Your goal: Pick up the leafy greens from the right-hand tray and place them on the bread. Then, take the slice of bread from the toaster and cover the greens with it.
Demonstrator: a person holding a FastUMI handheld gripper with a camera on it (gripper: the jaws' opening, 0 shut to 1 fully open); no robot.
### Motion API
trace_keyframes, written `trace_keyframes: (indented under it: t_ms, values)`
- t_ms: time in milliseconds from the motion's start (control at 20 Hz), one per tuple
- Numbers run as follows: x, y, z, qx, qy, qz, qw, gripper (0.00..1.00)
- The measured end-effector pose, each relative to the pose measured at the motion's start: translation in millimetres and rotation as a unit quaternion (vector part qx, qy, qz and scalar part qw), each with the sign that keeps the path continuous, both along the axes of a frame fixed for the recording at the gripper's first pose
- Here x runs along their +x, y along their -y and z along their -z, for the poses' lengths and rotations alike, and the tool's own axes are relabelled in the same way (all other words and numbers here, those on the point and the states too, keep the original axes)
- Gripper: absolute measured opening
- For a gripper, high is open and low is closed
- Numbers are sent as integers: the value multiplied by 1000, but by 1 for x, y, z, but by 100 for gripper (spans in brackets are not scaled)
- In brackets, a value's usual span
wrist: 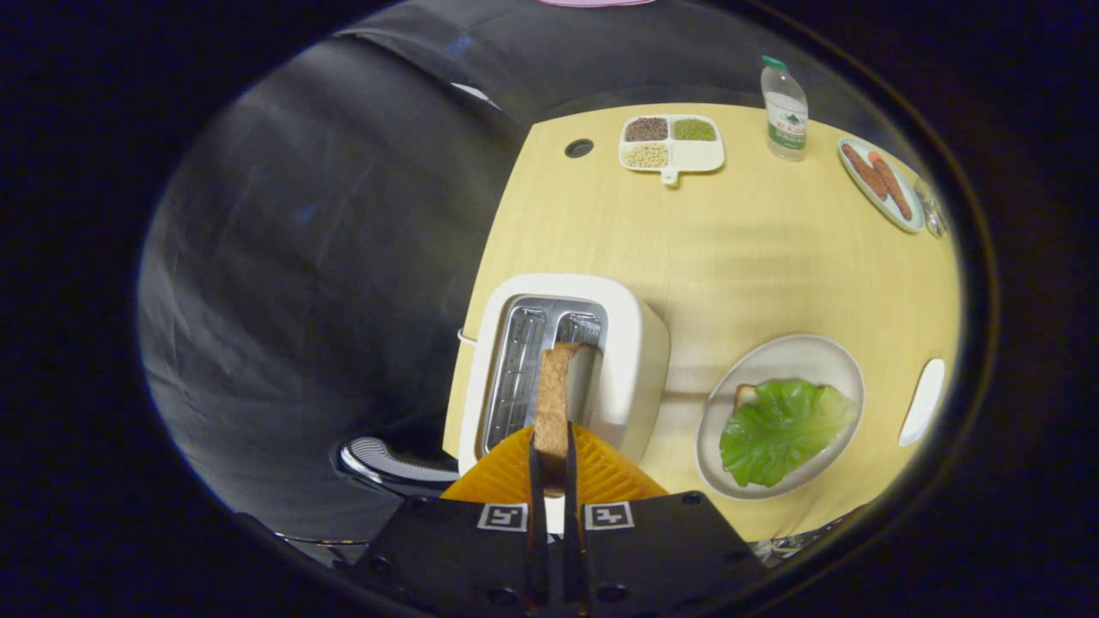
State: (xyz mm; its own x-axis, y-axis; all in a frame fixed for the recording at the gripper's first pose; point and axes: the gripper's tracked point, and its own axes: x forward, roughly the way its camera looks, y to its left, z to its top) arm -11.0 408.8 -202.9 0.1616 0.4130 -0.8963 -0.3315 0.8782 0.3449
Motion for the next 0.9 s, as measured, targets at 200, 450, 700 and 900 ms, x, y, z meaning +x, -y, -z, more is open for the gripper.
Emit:
trace_keyframes:
  t_ms: [200, 450, 700, 900]
  values:
    - [-3, 1, -18, 24, -6, 6, 1000, 10]
    - [0, 18, -48, 65, -15, 23, 998, 10]
    - [10, 48, -89, 129, -14, 61, 990, 10]
    - [19, 89, -99, 161, -8, 82, 984, 10]
